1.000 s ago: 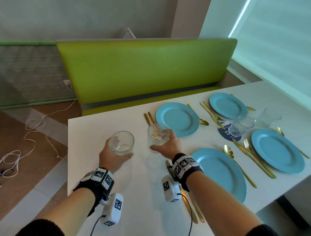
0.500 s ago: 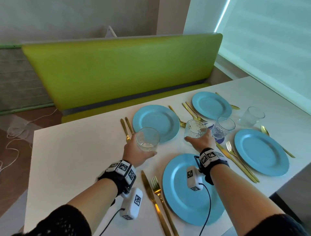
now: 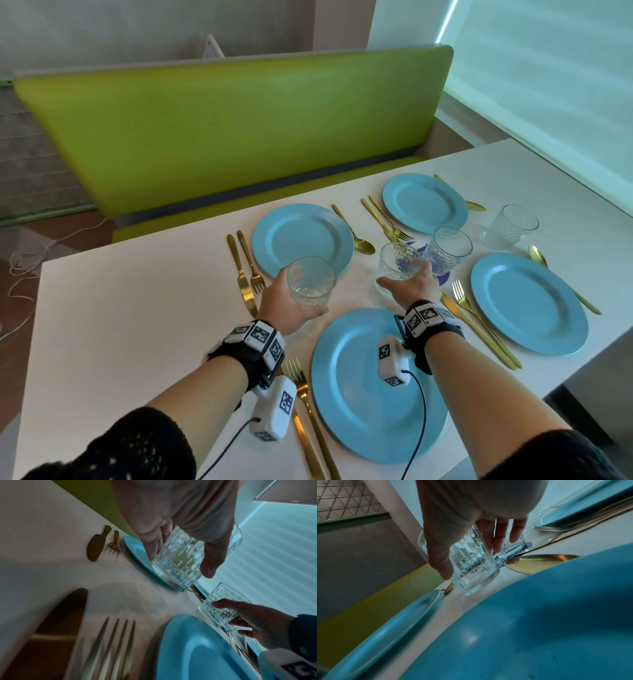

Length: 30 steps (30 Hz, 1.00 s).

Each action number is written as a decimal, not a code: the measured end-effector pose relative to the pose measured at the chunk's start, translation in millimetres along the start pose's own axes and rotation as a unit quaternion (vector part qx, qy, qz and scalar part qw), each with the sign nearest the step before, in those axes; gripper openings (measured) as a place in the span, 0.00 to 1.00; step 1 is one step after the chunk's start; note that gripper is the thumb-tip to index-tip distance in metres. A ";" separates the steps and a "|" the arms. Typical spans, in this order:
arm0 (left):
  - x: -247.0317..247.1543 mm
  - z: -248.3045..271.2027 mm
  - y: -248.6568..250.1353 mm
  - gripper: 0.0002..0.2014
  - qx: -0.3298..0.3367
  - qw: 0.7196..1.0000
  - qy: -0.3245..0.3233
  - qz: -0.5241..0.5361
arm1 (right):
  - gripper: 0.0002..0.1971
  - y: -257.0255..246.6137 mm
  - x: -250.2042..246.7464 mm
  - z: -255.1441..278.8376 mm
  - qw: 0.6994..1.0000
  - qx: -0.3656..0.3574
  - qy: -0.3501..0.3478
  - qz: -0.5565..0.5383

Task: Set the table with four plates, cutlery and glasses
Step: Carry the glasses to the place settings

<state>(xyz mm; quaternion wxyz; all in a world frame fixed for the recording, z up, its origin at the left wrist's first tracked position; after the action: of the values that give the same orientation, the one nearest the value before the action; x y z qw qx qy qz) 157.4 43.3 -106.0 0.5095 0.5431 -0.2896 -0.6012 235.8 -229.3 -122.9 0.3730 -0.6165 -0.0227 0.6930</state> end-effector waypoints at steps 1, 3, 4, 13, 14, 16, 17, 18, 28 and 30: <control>1.1 -0.3 -0.4 0.47 -0.001 1.000 -0.001 0.000 | 0.47 1.8 0.6 -0.8 1.000 0.000 -0.003 -0.006; 2.5 0.0 -1.4 0.48 -0.004 1.000 -0.002 -0.001 | 0.46 4.2 1.4 -2.2 1.000 0.001 -0.008 -0.020; 3.1 0.4 -1.9 0.48 -0.005 1.000 -0.003 -0.002 | 0.47 5.1 2.0 -2.6 1.000 0.000 -0.011 -0.026; 10.2 12.5 -1.7 0.45 -0.013 0.999 -0.014 -0.027 | 0.51 10.3 2.1 -1.3 0.999 -0.012 -0.047 -0.019; 10.9 13.6 -2.5 0.45 -0.014 0.999 -0.017 -0.029 | 0.52 12.0 1.8 -1.4 0.998 -0.014 -0.055 -0.014; 12.2 15.0 -3.9 0.45 -0.014 0.999 -0.021 -0.033 | 0.54 15.4 0.9 -2.3 0.998 -0.018 -0.066 -0.010; 12.5 15.2 -4.8 0.44 -0.014 0.999 -0.022 -0.034 | 0.56 17.1 0.3 -2.8 0.997 -0.019 -0.070 -0.007; 12.3 15.1 -6.1 0.44 -0.014 0.999 -0.022 -0.034 | 0.57 18.5 -0.1 -3.1 0.997 -0.018 -0.071 -0.003; 8.1 14.6 -21.9 0.45 -0.016 1.000 -0.005 -0.016 | 0.60 20.0 -5.6 -1.7 0.996 -0.031 -0.076 0.022; 9.4 14.6 -25.2 0.44 -0.020 1.000 -0.005 -0.011 | 0.60 20.3 -5.5 -2.0 0.996 -0.032 -0.078 0.023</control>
<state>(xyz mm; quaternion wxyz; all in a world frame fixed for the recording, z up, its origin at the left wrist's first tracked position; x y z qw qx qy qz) 137.1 39.5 -128.5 0.5124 0.5325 -0.2745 -0.6152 227.4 -247.8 -128.7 0.3337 -0.5730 -0.0598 0.7462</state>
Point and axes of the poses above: each hand's wrist, its own z-axis away from the middle knuckle, its own x-axis out of the palm, y = z × x, the point moved 7 cm from there along -z, towards the middle knuckle, and after that the axes turned 6 degrees about z, right-handed, at the moved point
